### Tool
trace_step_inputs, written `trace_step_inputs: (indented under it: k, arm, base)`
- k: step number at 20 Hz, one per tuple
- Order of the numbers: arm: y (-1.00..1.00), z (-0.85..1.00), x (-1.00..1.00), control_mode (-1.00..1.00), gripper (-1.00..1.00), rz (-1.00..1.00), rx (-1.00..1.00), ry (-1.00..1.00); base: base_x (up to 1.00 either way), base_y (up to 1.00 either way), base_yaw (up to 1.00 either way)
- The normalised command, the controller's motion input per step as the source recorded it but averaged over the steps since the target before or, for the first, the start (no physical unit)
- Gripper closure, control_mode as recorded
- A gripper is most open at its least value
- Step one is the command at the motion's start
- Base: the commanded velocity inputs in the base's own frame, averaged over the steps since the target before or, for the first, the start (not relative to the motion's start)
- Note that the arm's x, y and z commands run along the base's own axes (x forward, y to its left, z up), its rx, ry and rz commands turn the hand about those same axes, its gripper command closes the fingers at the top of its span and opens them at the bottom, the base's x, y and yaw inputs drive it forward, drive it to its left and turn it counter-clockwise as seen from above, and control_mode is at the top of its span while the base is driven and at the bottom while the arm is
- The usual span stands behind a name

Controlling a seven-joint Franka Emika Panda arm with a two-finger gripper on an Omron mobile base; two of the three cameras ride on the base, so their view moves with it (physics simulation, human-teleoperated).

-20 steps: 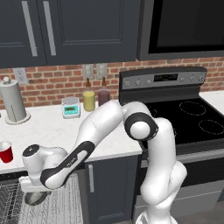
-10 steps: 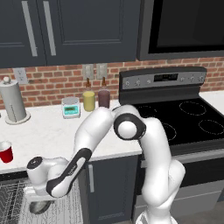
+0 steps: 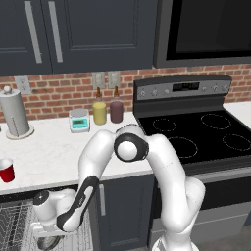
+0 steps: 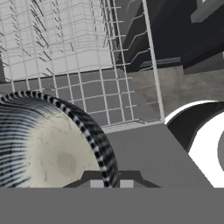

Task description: Pick up the cup and bowl from the counter, place them in the dishwasher, and close the dishwasher door.

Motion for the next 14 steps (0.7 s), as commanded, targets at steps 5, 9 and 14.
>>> trace_step_inputs:
  k: [5, 9, 14]
  arm:
    - [0.2, -0.14, 0.06, -1.0, 1.0, 0.0, -0.03, -0.01]
    - [0.32, -0.01, 0.36, -1.0, 1.0, -0.01, 0.0, -0.01]
    - [0.34, -0.01, 0.36, -1.0, 1.0, -0.02, -0.01, -0.04]
  base:
    - [0.0, 0.0, 0.0]
    - [0.0, 0.0, 0.0]
    - [0.0, 0.0, 0.0]
